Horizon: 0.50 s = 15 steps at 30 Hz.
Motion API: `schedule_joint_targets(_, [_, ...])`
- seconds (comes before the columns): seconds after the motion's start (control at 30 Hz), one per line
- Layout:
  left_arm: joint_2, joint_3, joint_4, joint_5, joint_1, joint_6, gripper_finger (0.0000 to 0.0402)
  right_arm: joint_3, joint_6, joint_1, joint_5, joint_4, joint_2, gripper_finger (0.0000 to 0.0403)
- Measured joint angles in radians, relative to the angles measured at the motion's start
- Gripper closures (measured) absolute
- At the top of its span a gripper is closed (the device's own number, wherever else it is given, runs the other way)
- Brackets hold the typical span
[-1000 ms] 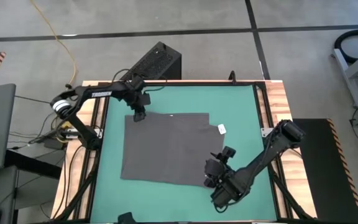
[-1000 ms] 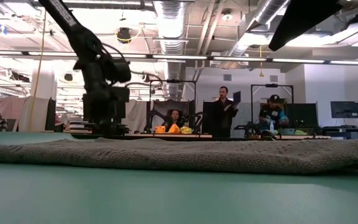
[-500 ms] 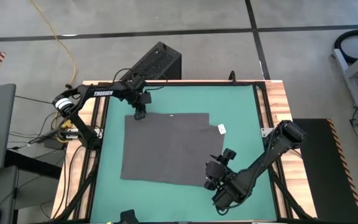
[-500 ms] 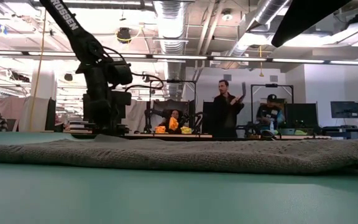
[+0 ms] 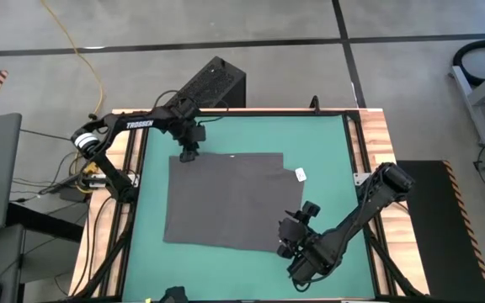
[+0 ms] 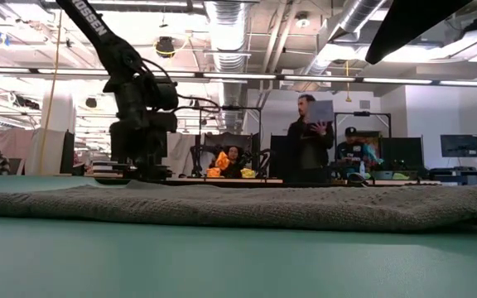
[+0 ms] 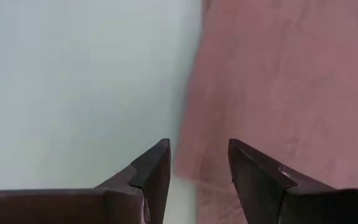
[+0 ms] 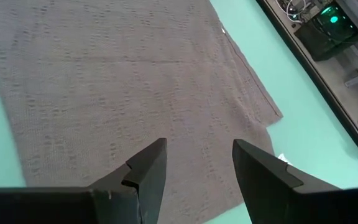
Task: Roll towel
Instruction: Roll the gray towel
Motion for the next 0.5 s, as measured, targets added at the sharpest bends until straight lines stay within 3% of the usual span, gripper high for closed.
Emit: schedule_joint_targets(0.5, [0.001, -0.029, 0.019, -0.02, -0.019, 0.0, 0.0279, 0.0, -0.004, 0.0, -0.001, 0.016, 0.0, 0.0196])
